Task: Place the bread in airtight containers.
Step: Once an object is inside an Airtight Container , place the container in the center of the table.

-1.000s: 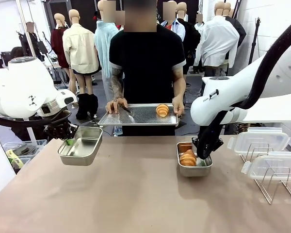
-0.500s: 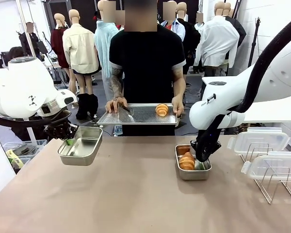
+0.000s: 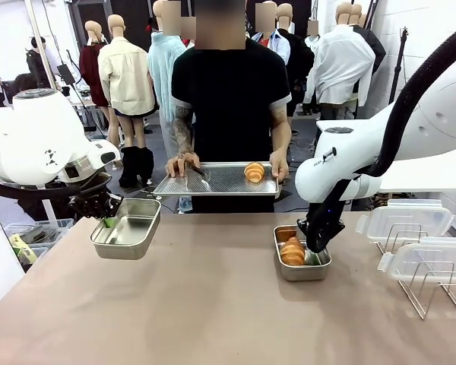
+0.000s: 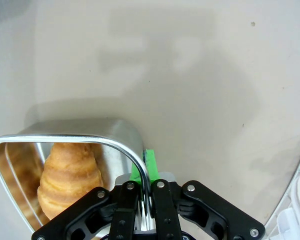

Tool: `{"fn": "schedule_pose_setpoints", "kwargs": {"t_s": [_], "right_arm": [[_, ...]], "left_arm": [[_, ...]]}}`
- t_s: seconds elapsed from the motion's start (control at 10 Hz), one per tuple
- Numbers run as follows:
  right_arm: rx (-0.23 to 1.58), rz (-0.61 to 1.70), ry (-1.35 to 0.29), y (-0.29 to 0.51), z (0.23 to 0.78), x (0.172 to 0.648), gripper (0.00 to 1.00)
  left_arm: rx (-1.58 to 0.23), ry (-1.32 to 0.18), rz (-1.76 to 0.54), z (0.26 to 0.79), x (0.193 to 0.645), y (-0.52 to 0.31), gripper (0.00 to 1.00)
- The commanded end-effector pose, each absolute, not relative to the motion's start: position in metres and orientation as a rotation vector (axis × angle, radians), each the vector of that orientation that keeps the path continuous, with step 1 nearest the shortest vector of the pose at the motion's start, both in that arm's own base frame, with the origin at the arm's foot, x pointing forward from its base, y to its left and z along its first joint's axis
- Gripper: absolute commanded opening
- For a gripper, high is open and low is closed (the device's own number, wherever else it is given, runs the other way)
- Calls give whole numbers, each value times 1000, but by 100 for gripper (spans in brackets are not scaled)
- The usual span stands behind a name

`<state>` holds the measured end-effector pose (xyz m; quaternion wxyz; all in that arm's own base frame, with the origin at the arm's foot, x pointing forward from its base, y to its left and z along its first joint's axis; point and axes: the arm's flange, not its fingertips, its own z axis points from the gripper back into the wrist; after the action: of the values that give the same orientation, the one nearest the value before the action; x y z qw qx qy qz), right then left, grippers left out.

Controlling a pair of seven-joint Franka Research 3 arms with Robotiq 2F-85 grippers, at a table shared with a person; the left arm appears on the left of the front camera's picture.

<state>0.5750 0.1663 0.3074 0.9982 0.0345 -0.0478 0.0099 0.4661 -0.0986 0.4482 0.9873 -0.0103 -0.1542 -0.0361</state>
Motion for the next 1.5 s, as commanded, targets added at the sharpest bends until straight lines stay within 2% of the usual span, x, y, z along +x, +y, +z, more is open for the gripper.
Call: {"fn": "schedule_pose_setpoints", "kwargs": {"t_s": [0.0,0.1,0.6,0.9,1.4], "right_arm": [[65,29,-107,170,291,577,0],[63,23,-116,171,295,574,5],[8,58,-178,181,328,550,100],[-22,141,-224,183,372,532,100],[-64,226,-269,169,484,492,100]], "left_arm": [[-18,-323,-79,450,467,-99,0],[-18,-323,-79,450,467,-99,0],[-18,-323,-79,450,467,-99,0],[-18,-323,-79,450,467,-99,0],[-18,-323,-79,450,467,-99,0]]}}
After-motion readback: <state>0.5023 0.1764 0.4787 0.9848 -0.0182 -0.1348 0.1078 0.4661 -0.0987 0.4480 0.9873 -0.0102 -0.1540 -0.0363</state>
